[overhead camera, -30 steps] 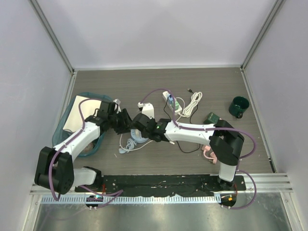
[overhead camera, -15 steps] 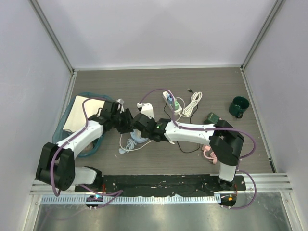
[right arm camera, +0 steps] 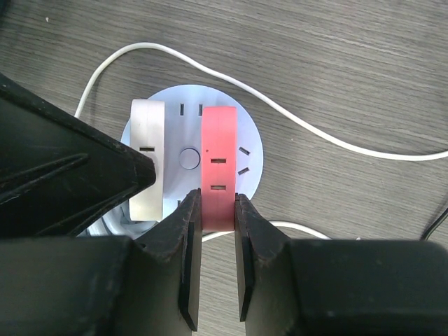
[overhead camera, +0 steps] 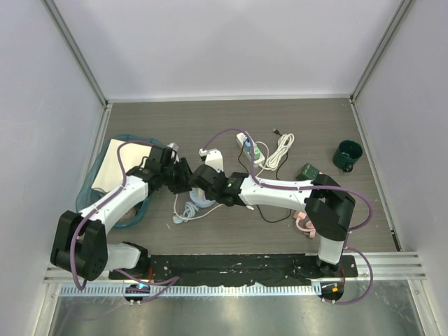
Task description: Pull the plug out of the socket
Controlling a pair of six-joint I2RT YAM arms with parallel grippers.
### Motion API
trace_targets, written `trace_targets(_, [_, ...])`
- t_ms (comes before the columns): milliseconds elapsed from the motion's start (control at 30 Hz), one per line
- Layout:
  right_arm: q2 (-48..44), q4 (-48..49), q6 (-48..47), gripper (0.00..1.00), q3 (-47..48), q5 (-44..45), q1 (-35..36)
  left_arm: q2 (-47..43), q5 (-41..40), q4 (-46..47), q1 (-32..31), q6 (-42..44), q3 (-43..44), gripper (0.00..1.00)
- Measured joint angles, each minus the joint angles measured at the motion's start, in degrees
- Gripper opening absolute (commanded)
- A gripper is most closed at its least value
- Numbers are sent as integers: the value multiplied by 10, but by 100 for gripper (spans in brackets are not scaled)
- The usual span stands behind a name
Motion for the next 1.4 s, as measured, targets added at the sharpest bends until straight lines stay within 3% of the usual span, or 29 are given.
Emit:
trace_targets(900, [-44,42,8,1,-54,22,6,-4,-7,-8,-7,-1,0,43])
trace_targets(1200, [-44,42,16,1,-54,23,7,-10,-17,-29,-7,9,2,69])
trace_targets(1400, [-51,37,31,1,-58,36,10,-26,-30,-72,-8,38,33,72])
